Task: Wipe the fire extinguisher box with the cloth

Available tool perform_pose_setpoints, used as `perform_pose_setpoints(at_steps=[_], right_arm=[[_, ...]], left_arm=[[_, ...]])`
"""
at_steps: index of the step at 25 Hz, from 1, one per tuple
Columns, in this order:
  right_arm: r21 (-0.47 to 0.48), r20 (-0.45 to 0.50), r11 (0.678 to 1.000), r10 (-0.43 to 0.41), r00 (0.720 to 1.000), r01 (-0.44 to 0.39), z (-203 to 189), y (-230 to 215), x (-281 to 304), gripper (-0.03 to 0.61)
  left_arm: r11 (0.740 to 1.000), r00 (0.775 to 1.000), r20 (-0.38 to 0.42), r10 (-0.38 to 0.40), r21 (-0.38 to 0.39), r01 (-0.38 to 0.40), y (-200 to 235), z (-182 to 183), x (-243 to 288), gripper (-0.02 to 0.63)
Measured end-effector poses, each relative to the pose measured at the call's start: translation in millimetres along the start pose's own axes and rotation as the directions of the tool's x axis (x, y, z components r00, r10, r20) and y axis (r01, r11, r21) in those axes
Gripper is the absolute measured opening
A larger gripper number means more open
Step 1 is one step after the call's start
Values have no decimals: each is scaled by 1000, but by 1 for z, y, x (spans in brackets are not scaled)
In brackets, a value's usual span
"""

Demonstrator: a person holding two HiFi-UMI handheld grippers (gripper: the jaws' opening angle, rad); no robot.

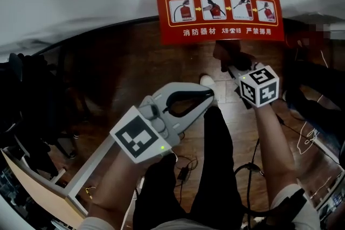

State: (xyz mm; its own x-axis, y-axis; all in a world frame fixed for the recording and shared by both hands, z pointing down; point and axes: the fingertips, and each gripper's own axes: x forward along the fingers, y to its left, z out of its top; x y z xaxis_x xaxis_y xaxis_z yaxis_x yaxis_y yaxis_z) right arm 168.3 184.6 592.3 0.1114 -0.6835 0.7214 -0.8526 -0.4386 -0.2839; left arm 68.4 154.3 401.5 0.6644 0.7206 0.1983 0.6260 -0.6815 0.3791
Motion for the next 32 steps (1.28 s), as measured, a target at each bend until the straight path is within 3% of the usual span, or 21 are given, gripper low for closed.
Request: perform_pose_setpoints(at_steps=[3, 10, 16, 20, 24, 29, 32], right_arm=[[31, -18, 999, 18, 1000, -17, -13, -10, 28, 81], [89, -137, 996, -18, 990, 30, -89, -57, 99, 81], [127, -277, 991, -5, 961, 42, -150, -83, 151, 81], [166, -345, 985, 17, 939, 43, -172, -86, 172, 81], [72, -304, 997, 23, 952, -1, -148, -53, 153, 81], [-53, -177, 996, 65, 982, -75, -82, 22, 88, 81], [-74, -98, 994, 74, 992, -82, -39, 55, 54, 81]], left_arm=[[1000, 1000, 14, 26, -4, -26, 5, -1, -8, 0], [998, 999, -8, 46, -52, -46, 20, -38, -11, 0], [996, 998, -18, 64, -62, -65, 30, -61, -4, 0], [995, 997, -3, 77, -63, -77, 37, -66, -6, 0], [993, 995, 15, 96, -67, -95, 38, -66, -17, 0], [994, 993, 51, 104, -50, -101, 25, -47, -35, 0], [993, 991, 75, 111, -46, -108, 16, -31, -50, 0]])
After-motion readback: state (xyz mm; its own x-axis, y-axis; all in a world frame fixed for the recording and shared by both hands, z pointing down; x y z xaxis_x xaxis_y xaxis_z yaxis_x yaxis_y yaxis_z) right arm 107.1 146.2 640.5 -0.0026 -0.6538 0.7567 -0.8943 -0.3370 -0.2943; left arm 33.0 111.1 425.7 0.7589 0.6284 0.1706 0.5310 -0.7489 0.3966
